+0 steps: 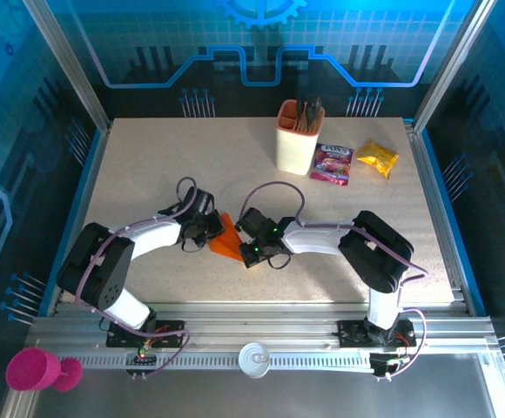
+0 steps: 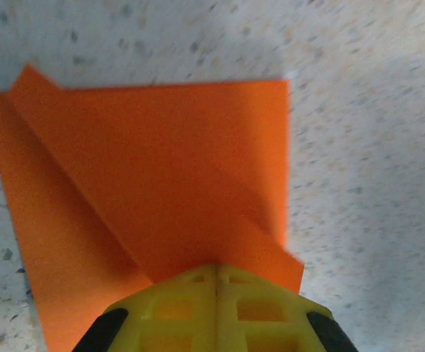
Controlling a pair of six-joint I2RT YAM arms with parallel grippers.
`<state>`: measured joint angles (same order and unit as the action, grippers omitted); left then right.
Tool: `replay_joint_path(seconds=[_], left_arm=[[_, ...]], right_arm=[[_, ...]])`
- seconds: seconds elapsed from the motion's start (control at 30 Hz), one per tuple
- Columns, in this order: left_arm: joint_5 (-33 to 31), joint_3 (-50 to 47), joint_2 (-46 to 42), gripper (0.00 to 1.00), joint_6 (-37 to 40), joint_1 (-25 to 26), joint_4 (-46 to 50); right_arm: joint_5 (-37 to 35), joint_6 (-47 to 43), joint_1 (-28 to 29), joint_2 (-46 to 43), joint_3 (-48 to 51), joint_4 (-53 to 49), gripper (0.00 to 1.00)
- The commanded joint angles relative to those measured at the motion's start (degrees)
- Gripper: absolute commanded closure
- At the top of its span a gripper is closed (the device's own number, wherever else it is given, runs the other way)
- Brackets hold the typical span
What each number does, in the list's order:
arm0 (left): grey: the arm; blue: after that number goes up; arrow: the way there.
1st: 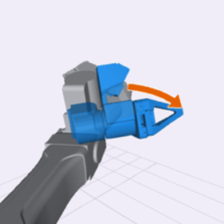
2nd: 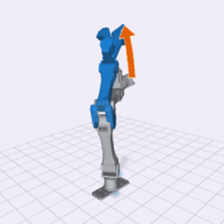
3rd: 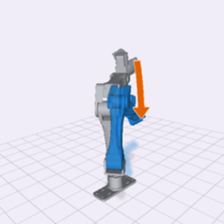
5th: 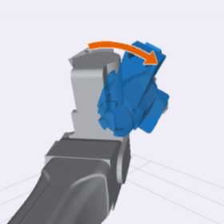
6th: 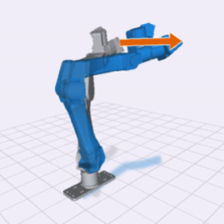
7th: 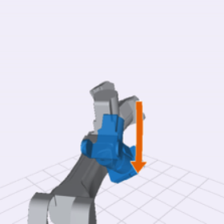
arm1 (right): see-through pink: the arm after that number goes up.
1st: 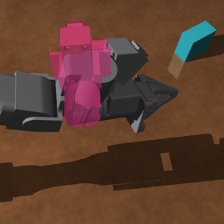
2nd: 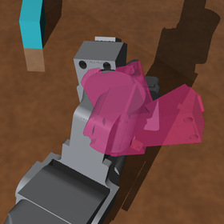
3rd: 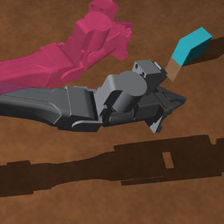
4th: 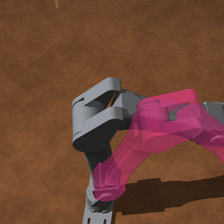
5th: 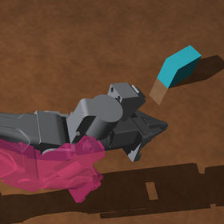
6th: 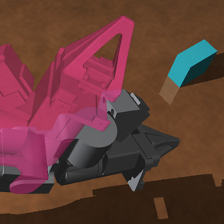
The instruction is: Fold a paper plane with a square sheet of paper (pick it up from the middle)
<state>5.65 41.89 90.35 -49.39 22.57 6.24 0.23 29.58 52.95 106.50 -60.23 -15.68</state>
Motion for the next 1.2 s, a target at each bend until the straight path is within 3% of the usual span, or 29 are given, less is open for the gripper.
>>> replay_joint_path(seconds=[0.0, 0.2, 0.33, 0.5, 0.73, 1.17], left_arm=[[1.4, -0.2, 2.8, 0.97, -0.7, 0.5, -4.7], [0.8, 0.7, 6.9, 0.98, 0.0, 0.7, -5.1], [0.3, 0.4, 6.9, 0.99, 1.1, 0.7, -4.9], [0.0, 0.5, 8.0, 1.0, 2.0, 0.7, -4.5], [0.0, 0.3, 9.5, 1.0, 2.2, 0.7, -4.9], [0.0, 0.3, 12.0, 1.0, 2.5, 0.7, -5.8]], right_arm=[[1.8, 0.6, 1.8, 6.5, 4.8, -17.8, 1.0], [2.3, 0.5, 1.3, 0.5, 2.9, -20.1, 1.0], [3.0, 1.0, -0.3, -7.7, 1.8, -20.9, 0.8], [7.7, 3.3, -3.6, -13.1, 5.0, -15.9, 0.7], [13.9, 8.2, -5.2, -13.6, 9.1, -6.1, 0.66], [18.8, 13.0, -9.0, -9.9, 9.5, 3.7, 0.61]])
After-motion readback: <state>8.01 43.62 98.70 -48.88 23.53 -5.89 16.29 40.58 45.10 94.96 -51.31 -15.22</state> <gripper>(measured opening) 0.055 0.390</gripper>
